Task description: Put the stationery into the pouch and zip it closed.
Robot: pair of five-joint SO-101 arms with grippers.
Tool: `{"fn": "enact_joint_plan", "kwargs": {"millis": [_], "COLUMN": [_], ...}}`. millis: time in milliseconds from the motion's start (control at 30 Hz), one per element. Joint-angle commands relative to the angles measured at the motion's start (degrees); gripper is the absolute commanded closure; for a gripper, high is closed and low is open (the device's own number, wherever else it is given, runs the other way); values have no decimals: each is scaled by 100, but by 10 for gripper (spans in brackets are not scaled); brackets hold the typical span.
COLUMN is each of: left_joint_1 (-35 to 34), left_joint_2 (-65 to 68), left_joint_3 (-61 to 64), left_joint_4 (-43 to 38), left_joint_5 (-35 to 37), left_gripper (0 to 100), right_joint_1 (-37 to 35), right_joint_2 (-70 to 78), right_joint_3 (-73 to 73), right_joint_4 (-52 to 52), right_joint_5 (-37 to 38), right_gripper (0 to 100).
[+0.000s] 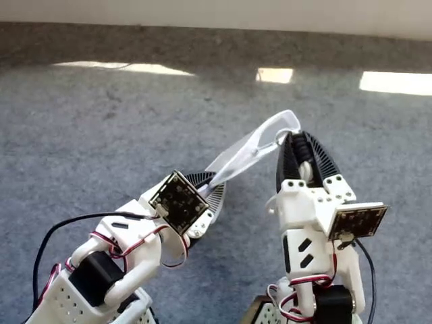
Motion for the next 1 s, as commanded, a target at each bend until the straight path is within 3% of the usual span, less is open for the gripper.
{"fn": "enact_joint_plan", "kwargs": {"millis": [0,400,800,967], "left_joint_1": [-242,-259,-796,-1086], "left_joint_2": [-145,-154,-198,-813], "left_joint_3": [-22,4,-189,-163], "left_joint_4": [158,202,387,475], "left_joint_5": [44,44,44,53], "left_gripper": [996,996,996,996], "right_joint_1": [409,831,910,1209], "right_joint_2": [13,13,13,13], "right_joint_3": [-66,110,242,242], "right_joint_4": [-242,-585,-725,-725], "right_joint_5": [53,88,404,589], "right_gripper": [995,995,995,995]}}
